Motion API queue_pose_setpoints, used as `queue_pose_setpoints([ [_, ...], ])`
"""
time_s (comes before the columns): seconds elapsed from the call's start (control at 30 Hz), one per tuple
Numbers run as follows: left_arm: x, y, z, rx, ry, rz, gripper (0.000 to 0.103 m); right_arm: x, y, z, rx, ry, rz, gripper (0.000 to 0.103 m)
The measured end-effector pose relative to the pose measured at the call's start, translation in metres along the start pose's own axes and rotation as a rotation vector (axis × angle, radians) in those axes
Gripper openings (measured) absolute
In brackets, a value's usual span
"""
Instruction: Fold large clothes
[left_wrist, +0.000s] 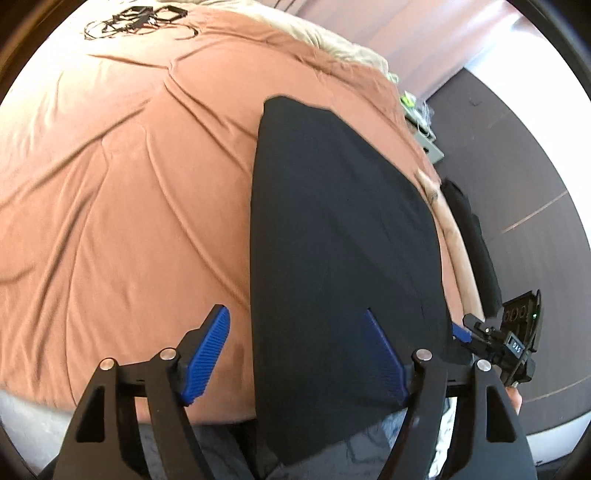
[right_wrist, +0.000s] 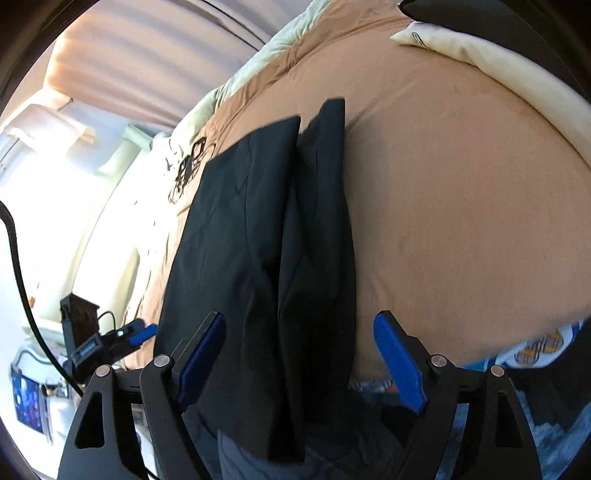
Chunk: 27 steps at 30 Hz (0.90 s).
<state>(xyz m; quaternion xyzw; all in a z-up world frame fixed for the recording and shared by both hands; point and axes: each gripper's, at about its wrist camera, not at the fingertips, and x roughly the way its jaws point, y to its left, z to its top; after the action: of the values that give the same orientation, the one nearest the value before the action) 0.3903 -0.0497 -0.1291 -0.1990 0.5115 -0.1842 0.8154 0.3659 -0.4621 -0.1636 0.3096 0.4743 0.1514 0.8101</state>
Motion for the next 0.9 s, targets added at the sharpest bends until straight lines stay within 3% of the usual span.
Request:
queue_pose_setpoints([
  [0.4, 0.046, 0.013, 0.058, -0.028, 0.001, -0.009, 0.075, 0.048, -0.024, 0.066, 0.042, 0.047, 0.02, 0.088],
  [0.7, 0.092, 0.017, 0.094, -0.03, 0.046, -0.016, 0.059, 0.075, -0.032, 0.09, 0.039, 0.076, 0.08, 0.088],
  [0.9, 0.11, 0.018, 0.114, -0.034, 0.053, -0.016, 0.059, 0.088, -0.037, 0.105, 0.051, 0.111, 0.113, 0.077],
])
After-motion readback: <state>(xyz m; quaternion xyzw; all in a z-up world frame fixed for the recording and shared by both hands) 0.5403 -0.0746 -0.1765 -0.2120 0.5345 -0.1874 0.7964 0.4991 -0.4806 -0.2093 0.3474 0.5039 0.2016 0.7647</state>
